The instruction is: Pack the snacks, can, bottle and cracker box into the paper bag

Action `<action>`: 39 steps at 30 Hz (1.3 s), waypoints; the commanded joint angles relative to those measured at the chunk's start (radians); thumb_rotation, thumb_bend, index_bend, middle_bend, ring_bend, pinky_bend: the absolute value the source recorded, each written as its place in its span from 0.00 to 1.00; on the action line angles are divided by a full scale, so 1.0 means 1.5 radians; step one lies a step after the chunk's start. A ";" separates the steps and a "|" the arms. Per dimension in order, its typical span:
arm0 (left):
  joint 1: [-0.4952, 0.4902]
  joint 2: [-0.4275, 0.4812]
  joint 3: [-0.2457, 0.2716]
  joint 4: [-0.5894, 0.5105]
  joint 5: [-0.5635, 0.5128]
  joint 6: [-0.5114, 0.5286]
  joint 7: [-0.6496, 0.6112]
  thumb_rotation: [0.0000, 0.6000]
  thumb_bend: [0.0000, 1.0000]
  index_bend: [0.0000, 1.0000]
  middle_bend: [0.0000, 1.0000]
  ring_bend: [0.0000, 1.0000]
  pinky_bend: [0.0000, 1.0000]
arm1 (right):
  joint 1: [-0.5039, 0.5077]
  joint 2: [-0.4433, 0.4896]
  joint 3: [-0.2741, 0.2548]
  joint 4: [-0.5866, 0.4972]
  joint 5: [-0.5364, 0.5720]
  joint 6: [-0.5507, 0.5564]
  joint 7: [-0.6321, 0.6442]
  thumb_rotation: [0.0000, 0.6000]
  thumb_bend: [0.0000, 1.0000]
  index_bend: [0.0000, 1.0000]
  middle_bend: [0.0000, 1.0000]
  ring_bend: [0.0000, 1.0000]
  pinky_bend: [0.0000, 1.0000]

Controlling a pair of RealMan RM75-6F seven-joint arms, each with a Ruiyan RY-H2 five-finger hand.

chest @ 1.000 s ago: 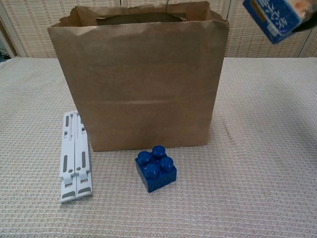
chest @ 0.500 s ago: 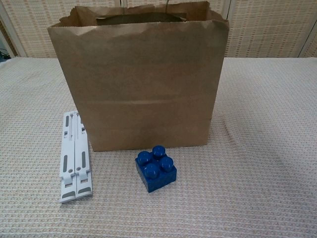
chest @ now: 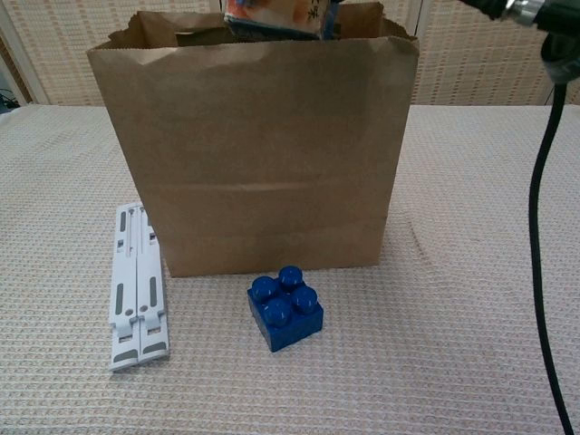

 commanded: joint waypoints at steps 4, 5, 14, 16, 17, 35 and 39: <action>0.000 -0.001 0.000 0.000 0.000 0.000 0.002 1.00 0.38 0.03 0.00 0.00 0.00 | 0.015 -0.015 -0.021 -0.012 0.031 0.039 -0.029 1.00 0.16 0.00 0.19 0.08 0.21; 0.000 -0.001 0.000 0.000 -0.001 0.000 0.002 1.00 0.38 0.03 0.00 0.00 0.00 | 0.016 -0.015 -0.022 -0.013 0.030 0.042 -0.027 1.00 0.13 0.00 0.13 0.05 0.15; 0.001 -0.002 0.000 -0.001 -0.001 0.002 0.009 1.00 0.38 0.03 0.00 0.00 0.00 | 0.011 -0.007 -0.047 -0.038 -0.043 0.065 0.026 1.00 0.05 0.00 0.00 0.00 0.00; 0.001 -0.003 -0.001 -0.001 -0.002 0.003 0.009 1.00 0.38 0.03 0.00 0.00 0.00 | 0.008 -0.003 -0.050 -0.044 -0.052 0.070 0.032 1.00 0.05 0.00 0.00 0.00 0.00; 0.001 -0.003 -0.001 -0.001 -0.002 0.003 0.010 1.00 0.38 0.03 0.00 0.00 0.00 | 0.006 0.000 -0.053 -0.048 -0.059 0.074 0.036 1.00 0.05 0.00 0.00 0.00 0.00; 0.001 -0.004 -0.001 -0.003 -0.003 0.004 0.018 1.00 0.38 0.03 0.00 0.00 0.00 | -0.319 0.141 -0.181 -0.193 -0.289 0.351 0.439 1.00 0.05 0.00 0.00 0.00 0.00; 0.002 -0.007 -0.002 -0.004 -0.004 0.007 0.026 1.00 0.38 0.03 0.00 0.00 0.00 | -0.430 0.160 -0.231 -0.159 -0.307 0.382 0.663 1.00 0.05 0.00 0.00 0.00 0.00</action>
